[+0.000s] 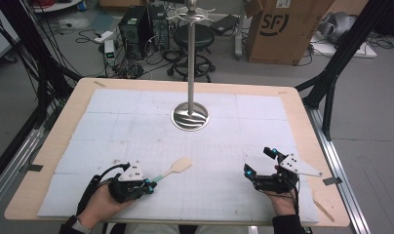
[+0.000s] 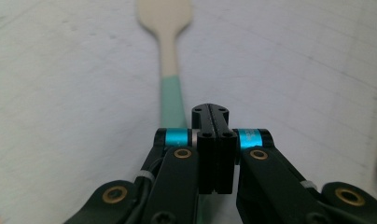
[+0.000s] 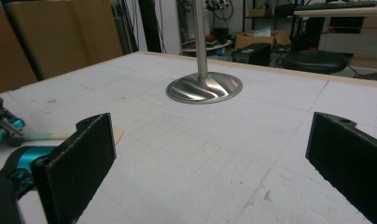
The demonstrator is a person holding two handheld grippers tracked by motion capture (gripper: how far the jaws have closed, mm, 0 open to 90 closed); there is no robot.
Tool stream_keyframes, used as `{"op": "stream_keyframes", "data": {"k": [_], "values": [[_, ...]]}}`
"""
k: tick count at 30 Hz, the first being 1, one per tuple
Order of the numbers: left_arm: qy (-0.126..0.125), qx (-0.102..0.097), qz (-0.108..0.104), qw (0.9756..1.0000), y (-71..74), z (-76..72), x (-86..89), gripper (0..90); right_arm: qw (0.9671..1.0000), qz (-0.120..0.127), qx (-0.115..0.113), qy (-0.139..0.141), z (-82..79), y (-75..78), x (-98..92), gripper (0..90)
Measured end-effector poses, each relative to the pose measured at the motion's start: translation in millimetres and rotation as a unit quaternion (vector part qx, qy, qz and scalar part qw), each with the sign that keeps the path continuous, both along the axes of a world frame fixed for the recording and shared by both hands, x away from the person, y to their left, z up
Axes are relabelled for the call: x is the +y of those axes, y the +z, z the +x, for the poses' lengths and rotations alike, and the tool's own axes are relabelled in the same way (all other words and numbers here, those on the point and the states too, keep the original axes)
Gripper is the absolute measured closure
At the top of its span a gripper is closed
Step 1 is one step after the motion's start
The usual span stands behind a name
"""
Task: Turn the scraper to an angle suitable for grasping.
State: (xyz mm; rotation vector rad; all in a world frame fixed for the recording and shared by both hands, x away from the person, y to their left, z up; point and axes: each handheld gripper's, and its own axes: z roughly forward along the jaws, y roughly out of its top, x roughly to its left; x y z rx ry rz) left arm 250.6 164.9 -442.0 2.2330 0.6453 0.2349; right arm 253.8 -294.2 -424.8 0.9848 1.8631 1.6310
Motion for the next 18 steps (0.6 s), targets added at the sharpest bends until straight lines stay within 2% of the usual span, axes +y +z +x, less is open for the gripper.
{"op": "stream_keyframes", "data": {"k": [2, 3, 6, 7, 8, 9, 10, 12, 13, 14, 18], "values": [[0.009, -0.001, 0.000, 1.0000, 0.0, 2.4, 2.4, 89.8, 1.0000, -0.001, -0.002, 0.001, 0.0, 0.0, -0.1, 0.2], [0.027, -0.007, 0.005, 0.9996, 0.0, 7.0, 6.8, 89.8, 1.0000, 0.001, 0.000, 0.000, -0.1, 0.1, -0.1, 0.2], [0.054, -0.015, 0.008, 0.9984, -0.4, 14.3, 11.4, 89.9, 1.0000, 0.002, 0.002, -0.001, -0.2, 0.0, 0.0, 0.2], [0.054, -0.015, 0.008, 0.9984, -0.4, 14.3, 11.4, 89.8, 1.0000, -0.001, 0.000, 0.000, 0.3, -0.1, 0.0, 0.2], [0.068, -0.017, 0.007, 0.9975, -0.9, 18.3, 13.5, 89.8, 1.0000, 0.000, 0.003, 0.001, 0.0, -0.3, 0.6, 0.2], [0.068, -0.017, 0.007, 0.9975, -0.9, 18.3, 13.5, 89.8, 1.0000, -0.001, 0.002, 0.001, 0.3, -0.5, 0.8, 0.2], [0.080, -0.022, 0.010, 0.9965, -1.3, 21.2, 15.3, 89.9, 1.0000, -0.002, 0.002, 0.003, 0.5, -0.5, 1.1, 0.2], [0.085, -0.019, 0.006, 0.9962, -1.6, 23.4, 16.6, 89.8, 1.0000, -0.003, 0.004, 0.003, 0.3, -0.7, 1.7, 0.2], [0.096, -0.014, 0.001, 0.9952, -2.0, 27.6, 19.2, 89.8, 1.0000, -0.003, 0.004, 0.003, 0.4, -0.7, 1.9, 0.2], [0.097, -0.003, -0.008, 0.9952, -2.1, 30.4, 21.2, 89.8, 1.0000, -0.004, 0.004, 0.002, 0.8, -0.9, 1.9, 0.2], [0.111, 0.004, -0.016, 0.9936, -2.6, 36.0, 24.7, 89.9, 1.0000, -0.004, 0.005, 0.003, 0.6, -1.0, 2.4, 0.2]]}}
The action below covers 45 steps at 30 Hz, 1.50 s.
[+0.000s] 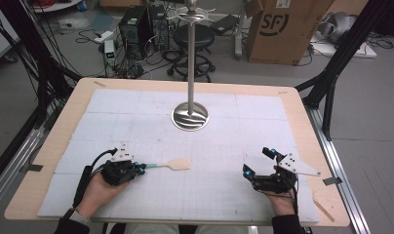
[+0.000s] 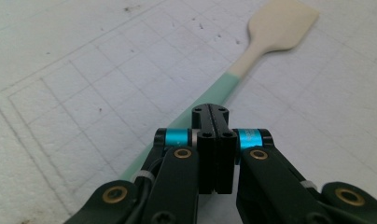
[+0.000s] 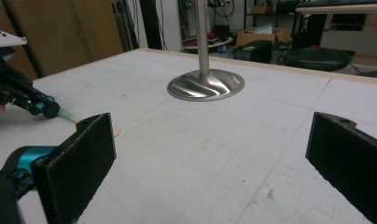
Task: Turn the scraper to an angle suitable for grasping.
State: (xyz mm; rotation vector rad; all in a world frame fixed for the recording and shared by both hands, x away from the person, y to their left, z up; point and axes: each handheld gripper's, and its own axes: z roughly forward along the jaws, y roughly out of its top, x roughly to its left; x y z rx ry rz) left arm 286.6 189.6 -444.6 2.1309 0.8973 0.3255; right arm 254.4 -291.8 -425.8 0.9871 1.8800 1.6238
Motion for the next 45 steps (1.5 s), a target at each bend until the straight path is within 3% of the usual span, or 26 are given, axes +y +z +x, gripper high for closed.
{"op": "stream_keyframes", "data": {"k": [3, 7, 9, 10, 14, 17, 20, 24, 29, 33, 37, 45], "values": [[0.000, 0.001, 0.000, 1.0000, 0.7, -0.5, -0.4, 89.8, 1.0000, 0.000, 0.000, 0.000, 0.3, -0.1, -0.4, 0.2], [0.011, 0.029, -0.016, 0.9994, 4.4, 0.6, -3.4, 89.8, 1.0000, 0.006, -0.005, 0.000, -0.5, 0.8, -0.7, 0.2], [0.010, 0.028, -0.021, 0.9993, 6.1, 0.7, -5.1, 89.8, 0.9999, 0.014, -0.009, 0.002, -1.5, 2.8, -0.7, 0.2], [0.005, 0.023, -0.034, 0.9991, 10.6, 1.4, -8.8, 89.8, 0.9998, 0.014, -0.012, 0.002, -1.8, 3.6, -0.7, 0.2], [0.002, 0.017, -0.038, 0.9991, 14.1, 5.6, -17.0, 89.8, 0.9998, 0.013, -0.011, 0.003, -1.7, 3.1, -0.4, 0.2], [0.008, 0.036, -0.056, 0.9977, 14.8, 15.1, -30.4, 89.7, 0.9996, 0.017, -0.019, 0.010, -3.4, 3.8, 0.9, 0.2], [0.005, 0.030, -0.049, 0.9984, 12.2, 21.4, -41.2, 89.8, 0.9991, 0.024, -0.030, 0.020, -4.8, 5.5, 2.4, 0.2], [0.006, 0.026, -0.029, 0.9992, 5.0, 27.6, -47.5, 89.8, 0.9990, 0.026, -0.028, 0.024, -4.3, 5.0, 3.0, 0.2], [0.006, 0.021, -0.025, 0.9994, 4.1, 30.0, -50.5, 89.7, 0.9991, 0.026, -0.025, 0.023, -3.8, 4.8, 2.8, 0.2], [0.003, 0.016, -0.011, 0.9998, 1.4, 32.8, -57.0, 89.7, 0.9991, 0.024, -0.027, 0.023, -3.7, 4.6, 2.8, 0.2], [0.001, 0.021, -0.017, 0.9996, 0.1, 33.8, -61.6, 89.9, 0.9991, 0.024, -0.027, 0.021, -4.2, 5.0, 2.1, 0.2], [-0.039, 0.022, -0.011, 0.9989, 0.7, 22.5, -66.6, 89.9, 0.9992, 0.017, -0.020, 0.031, -2.8, 3.4, 3.0, 0.2]]}}
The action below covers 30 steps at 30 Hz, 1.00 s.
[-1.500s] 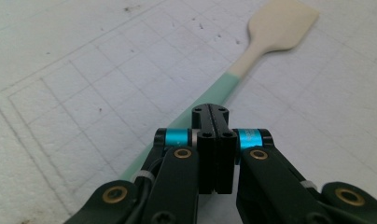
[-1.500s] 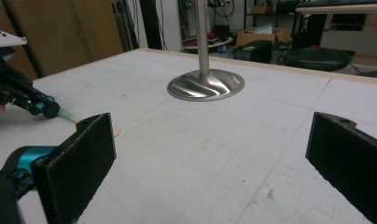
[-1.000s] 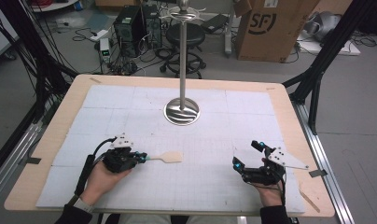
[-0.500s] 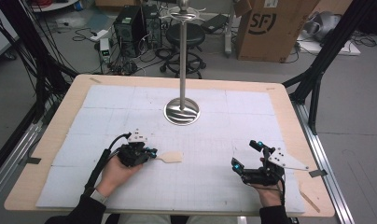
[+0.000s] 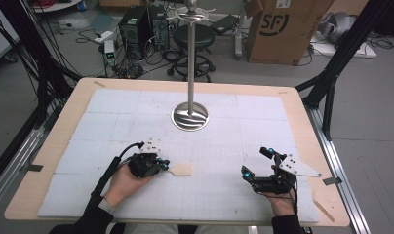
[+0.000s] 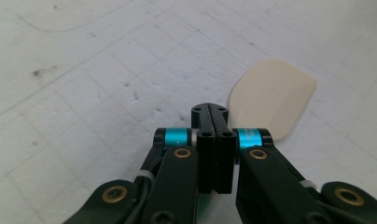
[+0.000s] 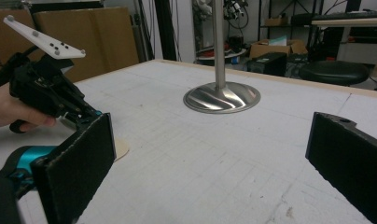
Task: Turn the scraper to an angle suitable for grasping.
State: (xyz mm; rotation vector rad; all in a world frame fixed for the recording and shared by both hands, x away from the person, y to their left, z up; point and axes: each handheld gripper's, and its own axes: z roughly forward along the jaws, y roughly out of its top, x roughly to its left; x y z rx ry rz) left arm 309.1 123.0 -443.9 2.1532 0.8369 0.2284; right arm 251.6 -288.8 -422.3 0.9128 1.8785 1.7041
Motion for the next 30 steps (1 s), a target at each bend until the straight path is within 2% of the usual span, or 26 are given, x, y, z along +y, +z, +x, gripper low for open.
{"op": "stream_keyframes", "data": {"k": [2, 6, 8, 11, 16, 17, 20, 23, 25, 26, 29, 30], "values": [[-0.019, -0.003, 0.007, 0.9998, 0.8, -7.3, -2.8, 89.9, 1.0000, 0.001, 0.003, -0.001, 0.2, -0.2, 0.2, 0.2], [-0.035, 0.002, 0.006, 0.9994, 1.2, -13.8, -3.6, 89.9, 1.0000, -0.002, 0.003, 0.002, -0.1, -0.6, 0.4, 0.2], [-0.045, 0.012, 0.001, 0.9989, 1.3, -19.9, -2.6, 89.9, 1.0000, -0.001, 0.003, 0.003, -0.1, -0.7, 0.1, 0.2], [-0.051, 0.012, 0.000, 0.9986, 1.4, -25.1, -2.9, 89.9, 1.0000, -0.002, 0.002, 0.001, 0.2, -0.9, -0.7, 0.2], [-0.056, -0.012, 0.017, 0.9982, 5.0, -33.5, -4.1, 89.9, 1.0000, 0.000, 0.003, 0.000, -0.3, -0.8, -1.3, 0.2], [-0.056, -0.027, 0.014, 0.9980, 10.5, -39.0, -1.2, 90.0, 1.0000, 0.000, 0.002, -0.001, -0.4, -0.7, -1.6, 0.2], [-0.057, -0.035, 0.004, 0.9977, 15.9, -44.9, 4.7, 90.0, 1.0000, 0.001, 0.004, -0.003, -0.1, -1.4, -3.0, 0.2], [-0.057, -0.030, -0.003, 0.9979, 17.0, -52.3, 14.2, 90.0, 1.0000, 0.002, 0.007, -0.002, 0.5, -2.3, -2.6, 0.2], [-0.054, -0.012, -0.002, 0.9985, 14.5, -53.5, 21.8, 90.0, 1.0000, -0.001, 0.005, -0.002, 0.5, -2.3, -2.1, 0.2], [-0.054, -0.012, -0.002, 0.9985, 14.5, -53.5, 21.8, 90.0, 1.0000, -0.001, 0.005, -0.002, 0.5, -2.3, -2.1, 0.2], [-0.052, -0.003, 0.008, 0.9986, 13.0, -52.1, 27.0, 90.0, 1.0000, 0.001, 0.003, -0.002, -0.2, -1.5, -2.3, 0.2], [-0.059, -0.004, 0.012, 0.9982, 12.6, -52.8, 28.2, 90.0, 1.0000, 0.001, 0.004, -0.002, -0.3, -1.5, -2.5, 0.2]]}}
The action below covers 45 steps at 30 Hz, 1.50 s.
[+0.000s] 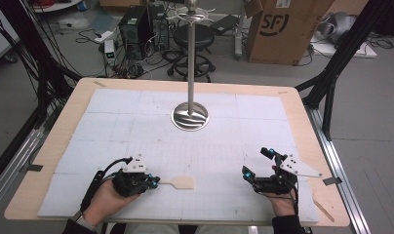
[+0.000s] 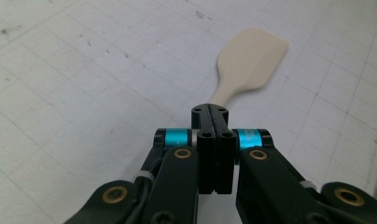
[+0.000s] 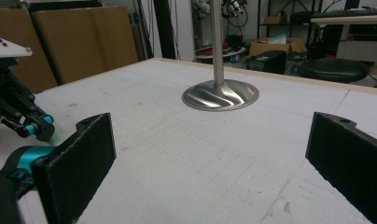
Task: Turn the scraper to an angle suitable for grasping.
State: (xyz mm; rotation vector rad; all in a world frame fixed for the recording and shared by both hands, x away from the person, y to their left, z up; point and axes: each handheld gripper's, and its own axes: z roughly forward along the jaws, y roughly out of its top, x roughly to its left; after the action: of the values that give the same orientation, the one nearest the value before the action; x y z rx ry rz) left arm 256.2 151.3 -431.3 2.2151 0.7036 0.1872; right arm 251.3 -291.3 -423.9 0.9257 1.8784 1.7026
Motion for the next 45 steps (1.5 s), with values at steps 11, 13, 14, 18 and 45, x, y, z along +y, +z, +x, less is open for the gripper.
{"op": "stream_keyframes", "data": {"k": [11, 13, 14, 18, 45], "values": [[-0.018, 0.019, 0.012, 0.9996, -7.0, 1.9, -2.3, 90.0, 1.0000, 0.002, 0.001, -0.004, 0.7, -1.0, -2.9, 0.2], [-0.018, 0.018, 0.010, 0.9996, -7.3, 4.8, -0.1, 90.0, 1.0000, 0.000, 0.004, -0.004, 0.1, -0.8, -2.0, 0.2], [-0.018, 0.018, 0.010, 0.9996, -7.3, 4.8, -0.1, 90.0, 1.0000, 0.001, 0.004, -0.004, 0.1, -0.7, -1.8, 0.2], [0.001, 0.011, 0.005, 0.9999, -8.9, 13.0, 2.1, 90.0, 1.0000, -0.001, 0.002, -0.004, 0.7, -0.9, -1.7, 0.3], [0.063, -0.017, -0.040, 0.9971, -7.2, 46.3, -32.9, 89.9, 0.9999, -0.011, 0.006, 0.002, 1.4, -1.9, 2.0, 0.8]]}}
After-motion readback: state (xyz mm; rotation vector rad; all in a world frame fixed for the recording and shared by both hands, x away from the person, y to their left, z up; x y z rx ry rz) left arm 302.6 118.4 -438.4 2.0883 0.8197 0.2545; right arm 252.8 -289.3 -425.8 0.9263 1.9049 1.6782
